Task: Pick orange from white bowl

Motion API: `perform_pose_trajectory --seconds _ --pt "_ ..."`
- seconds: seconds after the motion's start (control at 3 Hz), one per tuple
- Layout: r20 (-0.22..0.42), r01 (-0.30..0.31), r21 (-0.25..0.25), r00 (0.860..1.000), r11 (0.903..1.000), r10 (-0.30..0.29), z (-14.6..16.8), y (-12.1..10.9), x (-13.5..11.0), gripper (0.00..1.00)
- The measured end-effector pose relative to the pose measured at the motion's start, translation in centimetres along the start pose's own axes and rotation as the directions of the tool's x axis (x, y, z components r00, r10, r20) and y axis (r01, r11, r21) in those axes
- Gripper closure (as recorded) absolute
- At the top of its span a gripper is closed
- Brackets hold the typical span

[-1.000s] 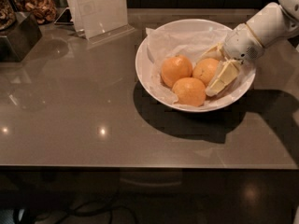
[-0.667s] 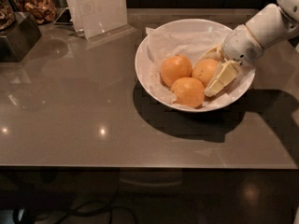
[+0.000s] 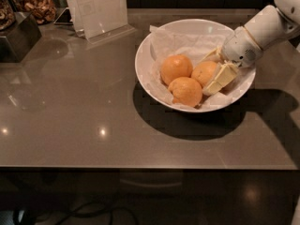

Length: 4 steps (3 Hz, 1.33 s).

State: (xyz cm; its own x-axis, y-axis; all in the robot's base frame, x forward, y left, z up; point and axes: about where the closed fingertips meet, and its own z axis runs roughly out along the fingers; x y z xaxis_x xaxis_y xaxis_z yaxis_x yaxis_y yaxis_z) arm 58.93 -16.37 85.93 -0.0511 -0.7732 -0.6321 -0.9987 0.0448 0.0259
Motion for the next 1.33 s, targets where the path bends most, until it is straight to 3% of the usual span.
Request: perform_pose_trajectory --seconds 0.33,0.67,1.33 --pt "-0.012 -0.005 0.01 1.0 0.9999 0.006 -0.1 0.0 0.2 1.0" --pt "0.047 -0.027 0.071 0.999 0.9971 0.024 -1.9 0.3 -0.6 1.0" --pt "0.166 0.004 0.201 0.985 0.9795 -0.038 -7.5 2.9 -4.9 1.0"
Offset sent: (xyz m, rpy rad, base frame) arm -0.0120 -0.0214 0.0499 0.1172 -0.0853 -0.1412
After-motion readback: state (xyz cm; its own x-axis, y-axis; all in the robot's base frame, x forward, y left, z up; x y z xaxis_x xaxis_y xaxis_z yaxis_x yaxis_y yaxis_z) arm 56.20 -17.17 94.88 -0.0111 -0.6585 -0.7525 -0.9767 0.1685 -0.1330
